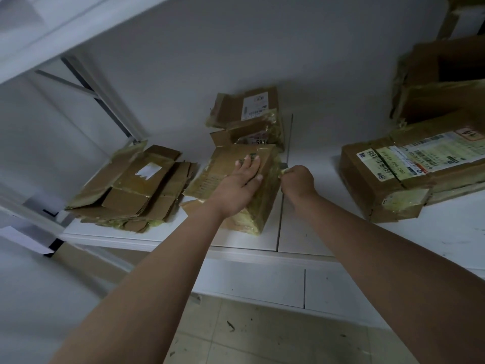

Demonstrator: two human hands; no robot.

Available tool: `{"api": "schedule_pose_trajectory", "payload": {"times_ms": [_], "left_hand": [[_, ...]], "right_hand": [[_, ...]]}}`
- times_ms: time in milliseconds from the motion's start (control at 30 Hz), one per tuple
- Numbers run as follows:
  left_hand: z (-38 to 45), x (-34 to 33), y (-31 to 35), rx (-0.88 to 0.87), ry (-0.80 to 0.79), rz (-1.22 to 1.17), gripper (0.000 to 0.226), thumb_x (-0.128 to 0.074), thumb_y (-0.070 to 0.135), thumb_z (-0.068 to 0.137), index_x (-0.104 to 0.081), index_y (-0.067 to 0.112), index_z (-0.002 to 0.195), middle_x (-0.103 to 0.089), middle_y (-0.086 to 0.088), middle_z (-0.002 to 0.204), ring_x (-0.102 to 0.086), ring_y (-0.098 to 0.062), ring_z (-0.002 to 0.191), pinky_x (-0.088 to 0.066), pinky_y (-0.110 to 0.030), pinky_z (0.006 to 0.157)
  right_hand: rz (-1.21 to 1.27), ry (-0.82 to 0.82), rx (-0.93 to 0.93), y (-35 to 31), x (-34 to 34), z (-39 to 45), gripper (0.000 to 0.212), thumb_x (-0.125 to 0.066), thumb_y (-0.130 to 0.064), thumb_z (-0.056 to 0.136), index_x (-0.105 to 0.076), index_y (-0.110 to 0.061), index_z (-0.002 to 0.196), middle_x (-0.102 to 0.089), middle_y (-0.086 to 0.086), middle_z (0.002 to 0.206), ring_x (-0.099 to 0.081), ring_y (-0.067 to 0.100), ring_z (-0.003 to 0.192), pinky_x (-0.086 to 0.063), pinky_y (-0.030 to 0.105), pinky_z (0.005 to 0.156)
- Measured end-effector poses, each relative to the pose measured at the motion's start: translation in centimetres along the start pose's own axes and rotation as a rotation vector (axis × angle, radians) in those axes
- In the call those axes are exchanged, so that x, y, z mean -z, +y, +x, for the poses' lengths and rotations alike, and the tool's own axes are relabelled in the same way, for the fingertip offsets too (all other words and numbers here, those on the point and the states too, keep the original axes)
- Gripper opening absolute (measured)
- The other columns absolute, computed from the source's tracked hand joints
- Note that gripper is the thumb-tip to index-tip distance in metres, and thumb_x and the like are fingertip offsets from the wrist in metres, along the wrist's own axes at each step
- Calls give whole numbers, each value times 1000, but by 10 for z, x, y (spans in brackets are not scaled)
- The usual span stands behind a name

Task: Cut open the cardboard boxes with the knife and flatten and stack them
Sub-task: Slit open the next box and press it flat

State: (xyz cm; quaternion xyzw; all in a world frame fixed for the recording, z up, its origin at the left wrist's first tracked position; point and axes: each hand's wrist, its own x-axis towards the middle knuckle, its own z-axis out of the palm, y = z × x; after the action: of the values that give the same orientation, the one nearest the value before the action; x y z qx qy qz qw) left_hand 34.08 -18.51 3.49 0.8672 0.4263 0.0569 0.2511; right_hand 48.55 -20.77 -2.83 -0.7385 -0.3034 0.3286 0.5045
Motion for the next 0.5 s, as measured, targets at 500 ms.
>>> {"api": "schedule_pose_trajectory", "payload": {"times_ms": [500], "left_hand": [[6,-4,3,15,41,78,51,-19,38,105,-13,23,154,-3,-2,162,2,-23,149,-5,-46,120]], "right_hand": [[-57,-430,5,-3,7,-80,26,-41,-6,92,-56,-2,71,-48,9,53,-40,16,40,-29,17,35]]}}
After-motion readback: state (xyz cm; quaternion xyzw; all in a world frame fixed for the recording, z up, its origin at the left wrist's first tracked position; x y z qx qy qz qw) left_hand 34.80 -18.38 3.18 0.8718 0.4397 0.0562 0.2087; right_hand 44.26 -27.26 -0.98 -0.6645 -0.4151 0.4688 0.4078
